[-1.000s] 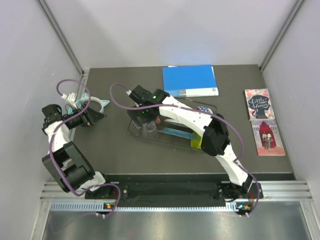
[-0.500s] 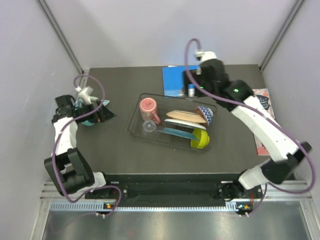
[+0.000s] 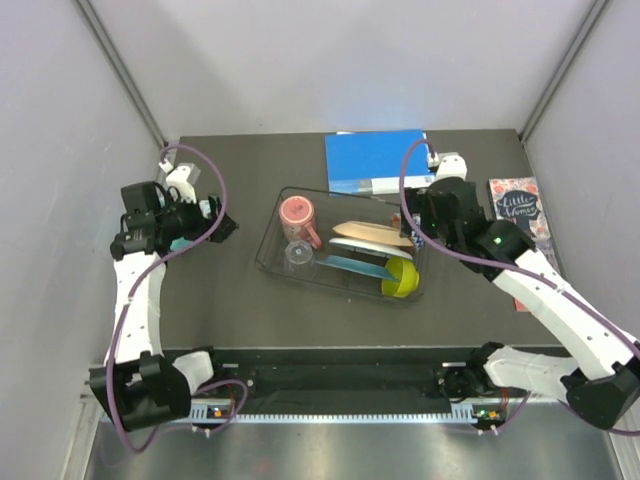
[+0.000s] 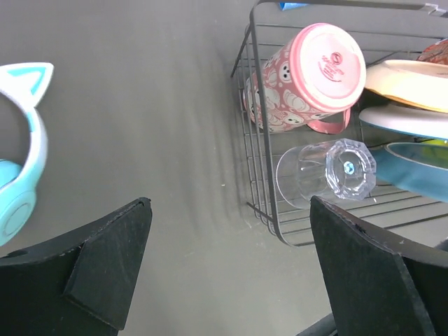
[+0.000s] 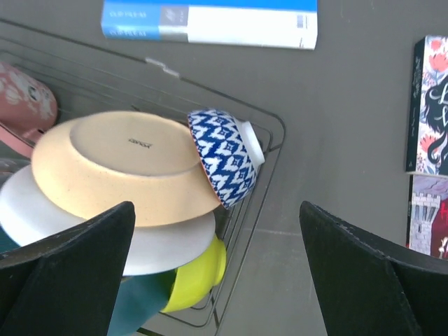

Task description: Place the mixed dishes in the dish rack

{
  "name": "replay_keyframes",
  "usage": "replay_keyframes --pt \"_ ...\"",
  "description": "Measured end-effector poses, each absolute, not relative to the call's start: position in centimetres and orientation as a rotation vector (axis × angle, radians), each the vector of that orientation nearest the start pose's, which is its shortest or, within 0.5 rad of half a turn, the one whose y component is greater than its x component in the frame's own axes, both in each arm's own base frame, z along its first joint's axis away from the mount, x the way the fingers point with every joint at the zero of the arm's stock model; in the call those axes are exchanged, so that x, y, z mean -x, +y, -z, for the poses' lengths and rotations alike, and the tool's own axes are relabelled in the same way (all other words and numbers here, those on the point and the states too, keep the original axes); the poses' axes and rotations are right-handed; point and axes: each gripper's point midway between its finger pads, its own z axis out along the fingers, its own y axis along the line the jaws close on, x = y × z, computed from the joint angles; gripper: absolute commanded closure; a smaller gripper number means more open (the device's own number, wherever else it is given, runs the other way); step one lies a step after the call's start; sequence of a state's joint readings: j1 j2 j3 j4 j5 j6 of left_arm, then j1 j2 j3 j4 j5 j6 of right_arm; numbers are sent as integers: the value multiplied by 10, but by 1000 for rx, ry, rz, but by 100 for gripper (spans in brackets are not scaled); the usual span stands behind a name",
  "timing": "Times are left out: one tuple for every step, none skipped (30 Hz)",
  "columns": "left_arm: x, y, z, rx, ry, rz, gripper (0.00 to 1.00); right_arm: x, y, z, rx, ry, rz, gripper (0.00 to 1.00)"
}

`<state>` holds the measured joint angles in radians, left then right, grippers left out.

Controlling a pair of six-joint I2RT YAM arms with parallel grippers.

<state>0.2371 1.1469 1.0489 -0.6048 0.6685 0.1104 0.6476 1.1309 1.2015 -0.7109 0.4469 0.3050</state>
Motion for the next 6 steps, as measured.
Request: replay_keyframes --pt "-312 -32 -222 -210 2133 542 1 -287 136 -260 118 2115 -74 1" --pt "-308 -32 -225 -212 2125 530 1 -285 135 -266 112 2091 -89 0" --pt "-305 -32 -225 -211 2120 516 1 -284 134 -272 105 2066 -107 0" --pt "-302 -31 -223 -207 2119 505 1 -283 133 -276 100 2048 -117 0" --pt "-299 -31 -222 -203 2119 499 1 -281 132 -282 94 2027 -131 0" --pt "-296 -31 -219 -197 2120 491 1 -281 132 -285 89 2010 -143 0"
